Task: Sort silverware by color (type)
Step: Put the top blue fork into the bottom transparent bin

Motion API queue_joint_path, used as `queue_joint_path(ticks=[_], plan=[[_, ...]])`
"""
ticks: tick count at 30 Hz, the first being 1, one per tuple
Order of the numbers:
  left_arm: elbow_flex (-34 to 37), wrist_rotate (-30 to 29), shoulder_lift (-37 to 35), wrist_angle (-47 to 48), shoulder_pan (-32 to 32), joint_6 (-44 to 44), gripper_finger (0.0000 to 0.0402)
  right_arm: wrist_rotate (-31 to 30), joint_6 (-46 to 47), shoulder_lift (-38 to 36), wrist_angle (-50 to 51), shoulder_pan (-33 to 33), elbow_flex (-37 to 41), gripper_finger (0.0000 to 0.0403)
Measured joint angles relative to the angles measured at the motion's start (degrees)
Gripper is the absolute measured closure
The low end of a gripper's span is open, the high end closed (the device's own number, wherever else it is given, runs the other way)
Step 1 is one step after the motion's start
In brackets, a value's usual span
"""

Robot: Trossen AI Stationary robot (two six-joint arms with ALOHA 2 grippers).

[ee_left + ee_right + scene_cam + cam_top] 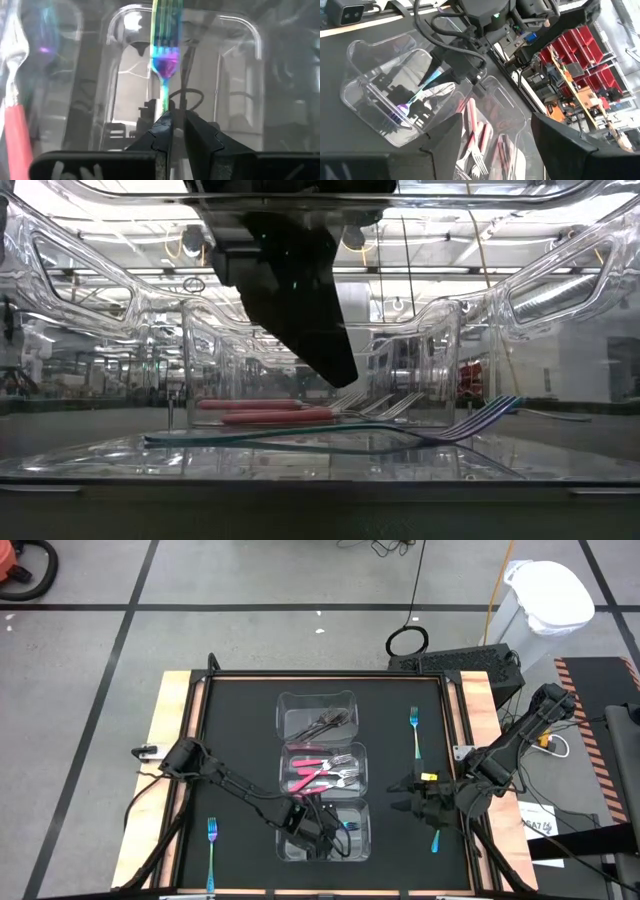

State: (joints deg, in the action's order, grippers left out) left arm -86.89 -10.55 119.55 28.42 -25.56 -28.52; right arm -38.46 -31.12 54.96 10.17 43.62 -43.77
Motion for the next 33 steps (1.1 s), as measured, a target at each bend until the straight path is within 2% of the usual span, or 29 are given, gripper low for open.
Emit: queue_joint_path(ticks=[4,11,17,20,26,33], plan=[[-3.5,0.1,-0.1,0.8,0.4,1.9,0.0354,-3.7,0.6,0.0,0.5,0.0,0.0,0.0172],[-12.0,0.1,-0.2,5.5,0.5,10.0,0.0354,-3.7,5.1,-1.9,5.7,-0.9,0.0,0.0172],[-19.6,-0.1,-0.3,14.8,0.9,19.5,0.0354,-3.5,12.2,-6.8,13.4,-2.5,0.0,0.0172],[-23.3,-2.2,-0.3,19.6,1.7,27.3,0.0354,-3.5,16.3,-9.2,15.5,-3.7,0.4,0.0172],[-26.6,-13.9,-0.3,20.9,4.6,39.7,0.0354,-3.7,22.1,-12.6,16.7,-7.6,2.8,0.0172],[-26.6,-12.6,-0.3,19.3,10.9,40.8,0.0354,-3.7,24.9,-13.5,16.9,-15.3,6.7,0.0172]])
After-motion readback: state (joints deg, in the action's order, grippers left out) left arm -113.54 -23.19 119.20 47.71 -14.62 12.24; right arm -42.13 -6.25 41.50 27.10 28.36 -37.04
